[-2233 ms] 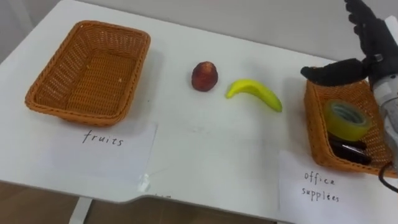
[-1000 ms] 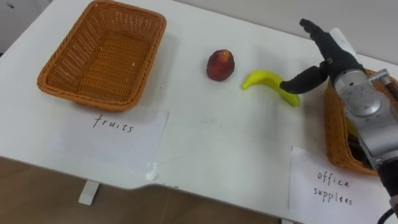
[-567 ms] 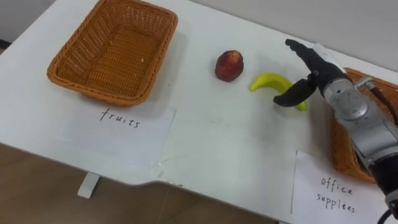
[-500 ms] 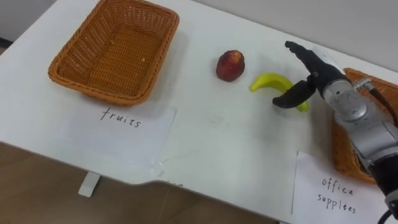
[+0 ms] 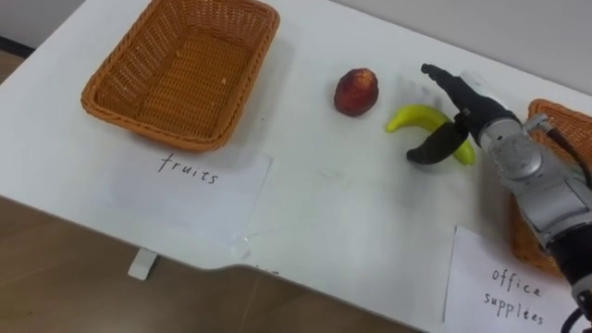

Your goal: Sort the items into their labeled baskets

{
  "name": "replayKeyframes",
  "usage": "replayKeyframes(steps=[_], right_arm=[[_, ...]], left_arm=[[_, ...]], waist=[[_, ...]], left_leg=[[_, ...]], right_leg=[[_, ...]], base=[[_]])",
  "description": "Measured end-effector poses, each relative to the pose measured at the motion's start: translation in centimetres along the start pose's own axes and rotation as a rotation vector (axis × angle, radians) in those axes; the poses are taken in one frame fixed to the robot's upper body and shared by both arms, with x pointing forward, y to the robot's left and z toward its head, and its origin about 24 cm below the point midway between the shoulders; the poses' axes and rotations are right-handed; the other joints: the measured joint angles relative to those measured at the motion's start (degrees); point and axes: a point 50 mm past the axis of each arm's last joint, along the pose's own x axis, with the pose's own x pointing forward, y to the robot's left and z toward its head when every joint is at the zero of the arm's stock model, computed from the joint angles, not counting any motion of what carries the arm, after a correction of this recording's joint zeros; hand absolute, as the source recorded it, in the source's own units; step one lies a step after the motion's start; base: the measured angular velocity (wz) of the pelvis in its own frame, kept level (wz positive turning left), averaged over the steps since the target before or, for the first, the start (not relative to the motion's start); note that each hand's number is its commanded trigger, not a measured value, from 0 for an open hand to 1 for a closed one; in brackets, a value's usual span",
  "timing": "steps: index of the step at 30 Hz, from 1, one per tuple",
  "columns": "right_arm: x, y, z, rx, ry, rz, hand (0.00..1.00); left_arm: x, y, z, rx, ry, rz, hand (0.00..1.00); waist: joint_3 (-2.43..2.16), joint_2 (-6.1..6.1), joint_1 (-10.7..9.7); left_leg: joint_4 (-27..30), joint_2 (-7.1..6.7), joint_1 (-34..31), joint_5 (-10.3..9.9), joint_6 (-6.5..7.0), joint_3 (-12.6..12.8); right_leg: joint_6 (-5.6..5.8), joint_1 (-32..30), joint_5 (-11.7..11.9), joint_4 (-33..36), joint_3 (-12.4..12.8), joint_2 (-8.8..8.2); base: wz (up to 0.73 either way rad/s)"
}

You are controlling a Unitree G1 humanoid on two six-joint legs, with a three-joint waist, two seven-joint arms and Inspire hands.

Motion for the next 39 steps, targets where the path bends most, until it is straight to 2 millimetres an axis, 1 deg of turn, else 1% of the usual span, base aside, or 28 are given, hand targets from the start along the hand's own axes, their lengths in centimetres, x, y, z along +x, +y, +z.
replayKeyframes(steps=[4,12,15,16,26,33,39], right_arm=[[0.5,-0.1,-0.1,-0.012,0.026,0.012,0.00],[0.9,-0.4,-0.1,-0.017,0.047,0.058,0.00],[1.1,-0.5,-0.2,-0.007,0.058,0.079,0.00],[1.1,-0.6,-0.3,-0.006,0.065,0.086,0.00],[1.1,-0.3,-0.4,-0.011,0.071,0.151,0.00],[0.8,0.6,-1.0,-0.032,0.101,0.257,0.00],[0.7,0.6,-1.2,-0.004,0.119,0.285,0.00]], left_arm=[[0.1,-0.1,0.6,0.007,-0.006,-0.008,0.00],[0.1,-0.3,0.3,0.036,0.004,-0.018,0.00],[0.1,-0.4,0.4,0.047,0.000,-0.022,0.00],[0.1,-0.4,0.5,0.051,-0.002,-0.025,0.00],[0.2,-0.4,1.0,0.059,-0.012,-0.047,0.00],[0.5,0.0,1.7,0.062,-0.024,-0.072,0.00],[0.6,0.5,1.8,0.066,-0.022,-0.063,0.00]], waist=[[0.00,0.02,0.07],[0.18,0.26,0.60],[0.18,0.27,0.65],[0.12,0.18,0.71],[0.05,0.05,0.73],[-0.02,-0.93,0.59],[0.03,-0.87,1.31]], left_leg=[[0.10,0.00,0.10,0.01,-0.01,0.07],[0.12,0.06,0.25,0.01,-0.01,0.21],[0.10,0.07,0.25,0.01,-0.02,0.21],[0.07,0.08,0.29,0.01,-0.02,0.23],[0.05,0.19,0.78,0.01,-0.02,0.81],[0.11,0.25,0.89,0.06,-0.10,0.71],[0.05,0.30,0.93,0.05,-0.10,0.68]], right_leg=[[-0.01,0.09,0.00,0.04,0.02,-0.04],[-0.08,0.12,0.05,0.08,0.06,-0.01],[-0.09,0.11,0.05,0.09,0.04,-0.01],[-0.09,0.11,0.06,0.10,0.06,-0.01],[-0.15,0.26,0.10,0.16,0.16,-0.06],[-0.30,0.39,0.24,0.17,0.12,0.00],[-0.27,0.36,0.40,0.14,0.05,0.03]], base=[[-0.01],[0.00],[0.00],[0.00],[-0.03],[0.00],[0.00]])
